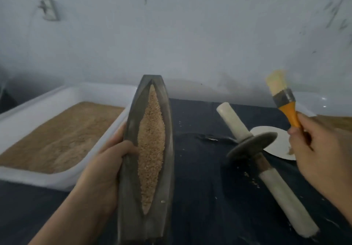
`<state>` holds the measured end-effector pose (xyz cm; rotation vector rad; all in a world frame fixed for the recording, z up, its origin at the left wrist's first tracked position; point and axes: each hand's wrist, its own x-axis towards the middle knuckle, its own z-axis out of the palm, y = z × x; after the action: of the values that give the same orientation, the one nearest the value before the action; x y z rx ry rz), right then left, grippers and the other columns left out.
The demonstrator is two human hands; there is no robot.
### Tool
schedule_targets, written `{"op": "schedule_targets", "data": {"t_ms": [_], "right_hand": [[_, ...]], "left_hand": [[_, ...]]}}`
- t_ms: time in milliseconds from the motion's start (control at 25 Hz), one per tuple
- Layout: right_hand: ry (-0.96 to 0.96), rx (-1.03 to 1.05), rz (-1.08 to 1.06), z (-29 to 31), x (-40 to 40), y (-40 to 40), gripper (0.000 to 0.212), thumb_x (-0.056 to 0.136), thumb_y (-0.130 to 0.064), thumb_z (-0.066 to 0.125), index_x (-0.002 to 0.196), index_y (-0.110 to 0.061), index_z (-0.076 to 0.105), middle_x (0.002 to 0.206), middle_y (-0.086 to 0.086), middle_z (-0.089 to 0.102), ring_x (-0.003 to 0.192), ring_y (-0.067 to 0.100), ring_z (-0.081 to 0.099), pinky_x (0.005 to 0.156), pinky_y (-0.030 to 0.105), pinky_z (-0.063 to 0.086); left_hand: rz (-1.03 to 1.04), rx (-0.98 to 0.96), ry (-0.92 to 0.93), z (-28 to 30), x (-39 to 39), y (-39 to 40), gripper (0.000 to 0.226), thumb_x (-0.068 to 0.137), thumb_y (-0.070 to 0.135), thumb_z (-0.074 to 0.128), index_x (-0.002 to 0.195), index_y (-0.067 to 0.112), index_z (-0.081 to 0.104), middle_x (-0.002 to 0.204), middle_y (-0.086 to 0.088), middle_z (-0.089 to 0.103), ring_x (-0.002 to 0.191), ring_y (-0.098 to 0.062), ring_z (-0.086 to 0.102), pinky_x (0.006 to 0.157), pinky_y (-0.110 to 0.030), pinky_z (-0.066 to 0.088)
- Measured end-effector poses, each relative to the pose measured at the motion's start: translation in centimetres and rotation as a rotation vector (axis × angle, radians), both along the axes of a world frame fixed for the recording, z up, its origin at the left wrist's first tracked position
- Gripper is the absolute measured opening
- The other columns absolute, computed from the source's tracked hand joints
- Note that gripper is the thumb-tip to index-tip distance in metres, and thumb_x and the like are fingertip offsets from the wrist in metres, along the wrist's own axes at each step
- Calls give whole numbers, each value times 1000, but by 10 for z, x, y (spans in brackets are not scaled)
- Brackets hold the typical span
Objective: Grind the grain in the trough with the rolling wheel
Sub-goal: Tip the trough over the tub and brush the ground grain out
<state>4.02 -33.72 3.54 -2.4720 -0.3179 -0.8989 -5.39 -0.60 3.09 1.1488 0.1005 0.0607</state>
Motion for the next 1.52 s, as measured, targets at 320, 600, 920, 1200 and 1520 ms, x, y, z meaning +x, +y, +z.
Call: {"op": "schedule_targets", "data": {"t_ms": [320, 600, 920, 1200, 1520], "right_hand": [[-21, 1, 448, 84, 2, 140, 18, 91, -21, 45, 98, -19, 61, 70, 2, 54, 55, 17, 52, 50, 24, 41], [216, 1, 598, 54, 40, 200, 14, 95, -13, 49, 91, -13, 63, 64, 11, 54, 48, 17, 46, 44, 25, 36], [315, -43, 726, 31, 55, 237, 19, 91, -7, 49, 83, -16, 64, 53, -3, 40, 43, 10, 35, 45, 20, 29], [171, -76, 737, 31, 55, 274, 26, 93, -12, 54, 114, -22, 67, 77, 3, 65, 59, 14, 58, 59, 32, 54], [-86, 340, 546, 41, 68, 288, 22, 93, -15, 59, 115, -14, 62, 74, -2, 61, 62, 10, 57, 56, 14, 48]], "left_hand": [[189, 199, -3, 79, 49, 83, 60, 80, -12, 28, 121, 17, 61, 81, -14, 65, 52, -22, 65, 44, -29, 52], [620, 430, -169, 78, 84, 144, 56, 88, -6, 49, 100, 45, 69, 93, -2, 74, 79, -25, 72, 64, -41, 59], [859, 1129, -381, 19, 107, 187, 78, 78, -2, 51, 139, 45, 42, 123, 8, 59, 109, -6, 55, 89, -19, 47], [894, 1454, -624, 16, 103, 170, 77, 79, -12, 51, 141, 32, 44, 139, -9, 45, 120, -16, 45, 91, -8, 39], [844, 1437, -650, 14, 104, 158, 80, 77, -16, 51, 142, 30, 44, 140, -6, 45, 122, -14, 44, 87, -7, 40]]}}
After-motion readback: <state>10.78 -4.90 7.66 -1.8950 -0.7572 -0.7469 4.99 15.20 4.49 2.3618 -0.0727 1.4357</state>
